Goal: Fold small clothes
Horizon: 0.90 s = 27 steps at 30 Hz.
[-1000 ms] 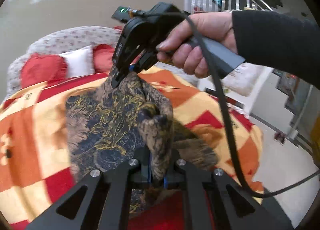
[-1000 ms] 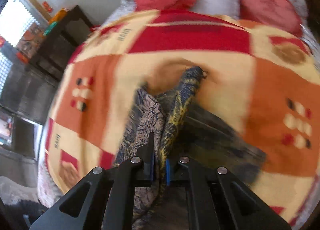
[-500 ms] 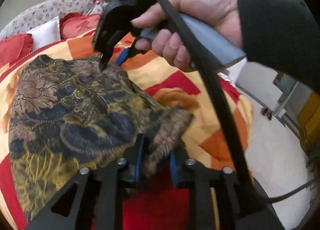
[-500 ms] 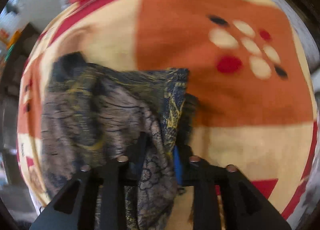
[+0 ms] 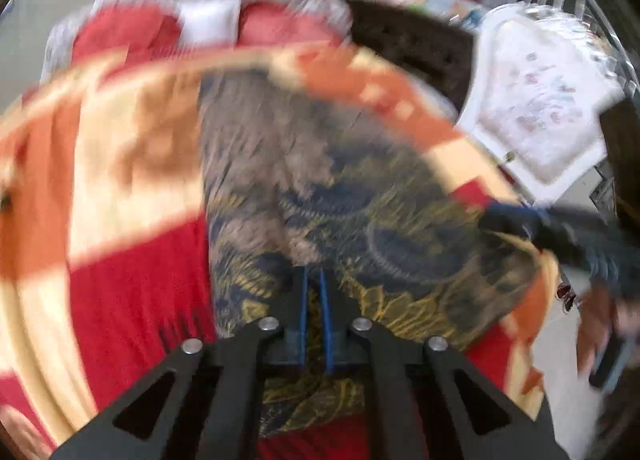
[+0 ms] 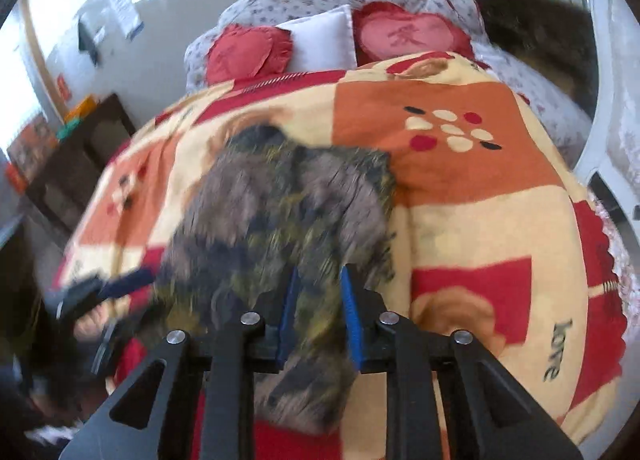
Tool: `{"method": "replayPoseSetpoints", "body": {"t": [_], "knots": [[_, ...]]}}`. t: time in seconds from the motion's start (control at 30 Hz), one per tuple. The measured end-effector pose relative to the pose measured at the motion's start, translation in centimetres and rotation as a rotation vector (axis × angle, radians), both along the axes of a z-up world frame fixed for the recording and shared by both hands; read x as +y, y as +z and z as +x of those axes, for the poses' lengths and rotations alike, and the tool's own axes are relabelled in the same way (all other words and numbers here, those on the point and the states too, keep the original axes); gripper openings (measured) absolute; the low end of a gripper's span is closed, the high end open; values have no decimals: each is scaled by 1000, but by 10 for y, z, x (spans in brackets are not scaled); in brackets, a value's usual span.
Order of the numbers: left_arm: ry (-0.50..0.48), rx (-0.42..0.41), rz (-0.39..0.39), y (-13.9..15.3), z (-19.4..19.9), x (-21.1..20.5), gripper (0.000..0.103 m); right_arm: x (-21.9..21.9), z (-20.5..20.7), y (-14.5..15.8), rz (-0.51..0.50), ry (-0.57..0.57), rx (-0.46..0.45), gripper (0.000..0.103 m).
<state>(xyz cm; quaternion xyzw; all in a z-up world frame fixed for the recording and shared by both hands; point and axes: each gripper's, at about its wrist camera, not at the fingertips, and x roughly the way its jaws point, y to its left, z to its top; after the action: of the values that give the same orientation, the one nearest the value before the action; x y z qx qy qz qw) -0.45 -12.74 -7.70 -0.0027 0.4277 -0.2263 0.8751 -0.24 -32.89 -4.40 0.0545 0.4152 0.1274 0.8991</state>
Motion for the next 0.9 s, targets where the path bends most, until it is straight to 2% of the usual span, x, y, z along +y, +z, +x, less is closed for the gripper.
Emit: {"method": "replayPoseSetpoints", "body": {"t": [0.1,0.13,0.17,0.23,0.3,0.33,0.37,0.4,0.47,0.5,0.57,0.67,0.73,0.8,0.83,0.9], "knots": [[-7,-26,-30,-5,-8,5,5,20,-7,-56,-109,-28,114,18],[0,-22,-29,-4,-8,3,5,16,-13,-67,-72,-56,105,18],[2,-16,-31,-4,-7,5,5,7,-16,-69,-16,-83,76,20],[9,12,-48,3,-4,6,5,-7,-16,-69,86,-112,99,20],[20,22,-59,15,2,12,8,-10,-10,-67,95,-99,145,21],[34,-9,-62,30,6,13,11,-9,-6,-63,79,-88,178,21],[38,-42,-71,44,12,14,20,-9,-2,-53,56,-91,198,21],[38,-73,-78,56,20,11,35,-11,0,-41,41,-107,179,21],[53,-121,-80,72,38,2,54,-15,7,-9,37,-149,80,21],[75,-147,-72,82,58,-9,60,-18,17,4,42,-181,50,21],[86,-134,-64,85,86,-26,61,-24,46,23,43,-277,28,21],[156,-48,-28,65,146,-46,60,-16,101,20,42,-354,78,21],[216,-11,36,43,167,-47,57,-8,125,11,33,-387,109,21],[240,21,76,14,177,-42,53,3,146,-5,-25,-397,112,21],[225,-25,54,4,171,-39,53,8,154,-19,-38,-393,132,21],[235,-50,23,2,165,-36,53,12,165,-55,-17,-368,191,21]]}}
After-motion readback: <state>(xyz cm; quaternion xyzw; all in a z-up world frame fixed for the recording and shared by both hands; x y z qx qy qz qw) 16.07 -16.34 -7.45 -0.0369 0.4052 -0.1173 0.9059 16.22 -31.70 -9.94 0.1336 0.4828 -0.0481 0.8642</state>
